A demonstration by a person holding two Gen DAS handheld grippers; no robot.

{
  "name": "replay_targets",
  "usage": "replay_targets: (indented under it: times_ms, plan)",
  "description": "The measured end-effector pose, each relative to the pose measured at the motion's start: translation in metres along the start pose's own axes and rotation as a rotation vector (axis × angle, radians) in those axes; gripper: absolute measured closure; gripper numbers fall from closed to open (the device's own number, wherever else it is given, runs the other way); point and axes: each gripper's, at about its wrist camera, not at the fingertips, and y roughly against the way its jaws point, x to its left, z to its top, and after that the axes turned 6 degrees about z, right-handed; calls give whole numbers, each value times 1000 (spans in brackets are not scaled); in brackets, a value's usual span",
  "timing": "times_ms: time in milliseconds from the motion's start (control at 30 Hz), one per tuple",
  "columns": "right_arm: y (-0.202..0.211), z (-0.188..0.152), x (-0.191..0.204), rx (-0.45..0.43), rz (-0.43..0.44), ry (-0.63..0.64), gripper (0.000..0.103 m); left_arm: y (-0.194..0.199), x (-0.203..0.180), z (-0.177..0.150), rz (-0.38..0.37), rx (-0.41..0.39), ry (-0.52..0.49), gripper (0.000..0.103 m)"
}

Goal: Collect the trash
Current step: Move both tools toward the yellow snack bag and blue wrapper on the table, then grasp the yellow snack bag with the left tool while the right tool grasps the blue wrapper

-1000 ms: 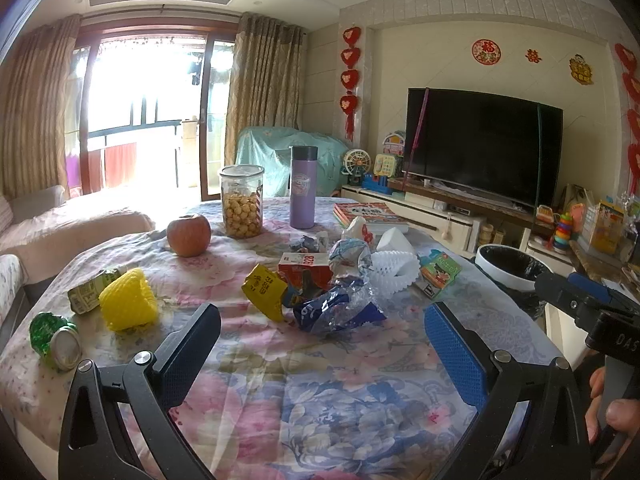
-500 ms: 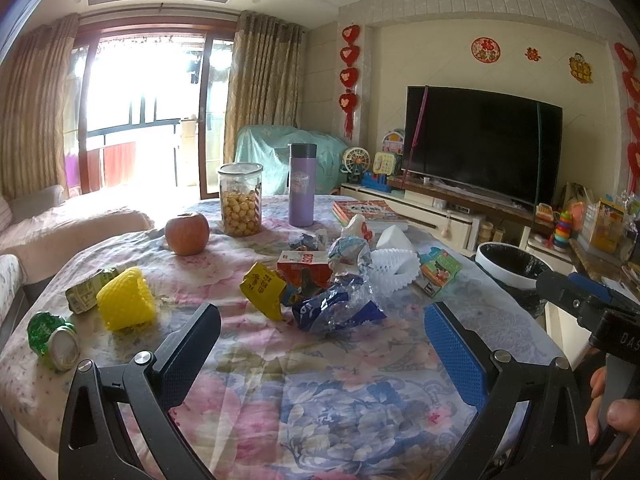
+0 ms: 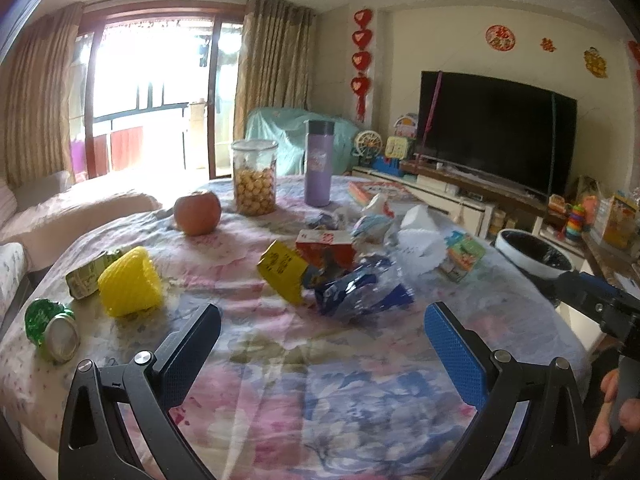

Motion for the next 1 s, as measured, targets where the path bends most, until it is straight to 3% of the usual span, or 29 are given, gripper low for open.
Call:
replay_targets:
  times_ms: [133,433,767,1000]
  plan:
    - [-16,-2,2,40,41,-9,0,-22,9,0,-19,-38,61,1]
    - [-64,-4,3,152,103,-37,1,-89,29,20,-12,35,128,4]
    - [-113,4,4,253,166,-79,17,-141,36,48,-60,16,127,9]
    - [-141,5,5,311,201,-76,25,-176,35,59,-110,78,141,18]
